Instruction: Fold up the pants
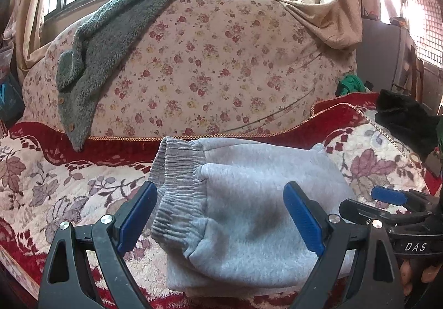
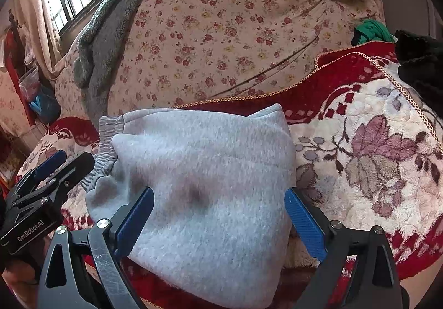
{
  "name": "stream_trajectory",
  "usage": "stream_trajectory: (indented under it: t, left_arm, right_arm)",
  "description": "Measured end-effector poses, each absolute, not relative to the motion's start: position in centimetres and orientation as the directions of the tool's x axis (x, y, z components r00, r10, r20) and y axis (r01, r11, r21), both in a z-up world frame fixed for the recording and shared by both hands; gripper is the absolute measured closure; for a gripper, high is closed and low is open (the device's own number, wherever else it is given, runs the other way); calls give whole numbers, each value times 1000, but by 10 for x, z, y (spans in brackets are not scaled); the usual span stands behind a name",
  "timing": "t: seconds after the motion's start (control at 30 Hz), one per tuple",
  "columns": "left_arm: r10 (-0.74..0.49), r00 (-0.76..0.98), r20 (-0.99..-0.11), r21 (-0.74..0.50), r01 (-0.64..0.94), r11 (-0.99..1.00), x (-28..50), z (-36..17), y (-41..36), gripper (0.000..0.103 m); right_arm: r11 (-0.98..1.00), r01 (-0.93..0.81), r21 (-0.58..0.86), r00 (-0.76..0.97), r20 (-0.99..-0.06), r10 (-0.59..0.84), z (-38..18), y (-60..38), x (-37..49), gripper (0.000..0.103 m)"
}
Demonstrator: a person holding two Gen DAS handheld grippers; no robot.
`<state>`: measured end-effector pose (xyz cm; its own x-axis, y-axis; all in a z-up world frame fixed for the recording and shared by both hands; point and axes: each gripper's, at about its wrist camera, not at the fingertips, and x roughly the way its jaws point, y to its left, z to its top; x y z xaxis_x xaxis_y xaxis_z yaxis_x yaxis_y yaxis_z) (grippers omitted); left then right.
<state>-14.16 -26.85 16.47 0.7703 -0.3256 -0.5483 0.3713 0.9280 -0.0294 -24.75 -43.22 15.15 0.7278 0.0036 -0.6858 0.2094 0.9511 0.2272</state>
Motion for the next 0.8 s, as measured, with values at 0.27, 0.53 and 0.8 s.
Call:
stream_trajectory:
  t: [0.27, 0.53, 0.8]
  left_arm:
    - [-322, 771, -549, -26, 370, 929, -142, 165, -269, 11]
    - [-317, 772, -550, -16, 370, 929, -141, 166, -269, 11]
    - [-315, 773, -551, -15, 368, 930, -140, 166, -269, 11]
  right_arm:
    - [948, 212, 238, 723, -691, 12, 149, -435, -246, 5]
    - [947, 210, 241, 718, -696, 18, 146, -436, -245, 5]
    - [945, 214, 248, 713, -700, 22, 143, -437, -244, 5]
